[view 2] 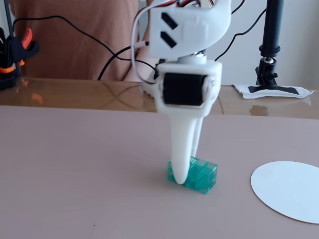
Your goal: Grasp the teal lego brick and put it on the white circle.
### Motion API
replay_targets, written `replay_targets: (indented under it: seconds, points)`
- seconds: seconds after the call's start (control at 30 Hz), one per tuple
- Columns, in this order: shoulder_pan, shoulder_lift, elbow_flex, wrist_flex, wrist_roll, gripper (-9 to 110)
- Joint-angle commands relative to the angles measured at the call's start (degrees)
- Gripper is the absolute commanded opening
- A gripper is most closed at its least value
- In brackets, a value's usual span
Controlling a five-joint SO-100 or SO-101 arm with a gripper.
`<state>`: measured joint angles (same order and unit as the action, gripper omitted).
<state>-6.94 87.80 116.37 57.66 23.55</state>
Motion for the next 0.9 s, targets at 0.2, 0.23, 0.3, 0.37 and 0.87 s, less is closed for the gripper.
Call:
replay_targets:
  seconds: [0.2,0.23,0.3,0.37,0.87]
  points:
    - [0.97,-3.16,-5.27,1.93,-1.05,0]
    - [0.97,-2.46,-5.01,2.02,-1.23,0]
    - [0.88,-0.79,-4.57,2.37,-1.76,0]
    - [1.05,1.85,-3.96,3.16,-2.20,0]
    - [-6.15,49.22,-0.97,7.82,-9.93,0]
